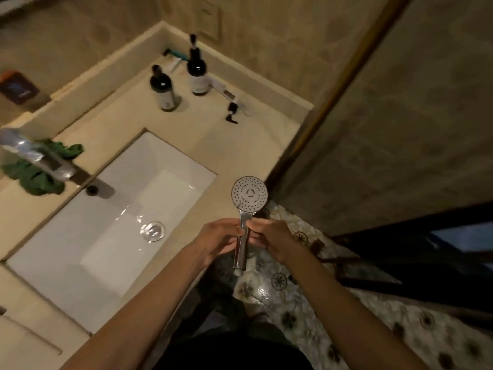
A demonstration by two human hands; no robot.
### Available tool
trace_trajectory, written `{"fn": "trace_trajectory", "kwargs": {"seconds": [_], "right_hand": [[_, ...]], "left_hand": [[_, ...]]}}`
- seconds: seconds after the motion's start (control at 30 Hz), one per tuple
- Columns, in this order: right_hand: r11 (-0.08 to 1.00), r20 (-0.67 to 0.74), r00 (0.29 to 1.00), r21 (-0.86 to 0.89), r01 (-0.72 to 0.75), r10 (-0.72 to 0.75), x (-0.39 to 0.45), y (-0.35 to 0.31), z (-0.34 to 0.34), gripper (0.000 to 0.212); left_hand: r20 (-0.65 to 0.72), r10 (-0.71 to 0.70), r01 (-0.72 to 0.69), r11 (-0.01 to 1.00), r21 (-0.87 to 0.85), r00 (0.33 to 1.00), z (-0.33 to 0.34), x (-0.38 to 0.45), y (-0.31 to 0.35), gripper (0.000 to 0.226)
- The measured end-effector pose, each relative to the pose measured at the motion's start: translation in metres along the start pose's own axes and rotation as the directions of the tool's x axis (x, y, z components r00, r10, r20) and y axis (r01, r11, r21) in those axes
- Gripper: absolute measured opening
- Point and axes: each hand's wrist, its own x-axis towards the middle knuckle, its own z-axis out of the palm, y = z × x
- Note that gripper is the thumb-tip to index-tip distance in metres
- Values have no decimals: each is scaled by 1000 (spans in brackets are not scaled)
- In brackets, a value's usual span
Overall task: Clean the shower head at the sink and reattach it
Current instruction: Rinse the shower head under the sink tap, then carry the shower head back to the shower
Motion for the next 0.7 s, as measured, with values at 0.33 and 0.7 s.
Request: {"fn": "trace_trajectory", "kwargs": {"seconds": [0.33,0.7], "right_hand": [[945,-342,940,309,105,8,-110,62,-117,25],[834,-592,806,446,324,4,-240,152,-208,16]], "left_hand": [[128,-157,121,960,254,979,131,12,-70,39],[260,-294,111,831,546,920,268,-13,-163,32]]}}
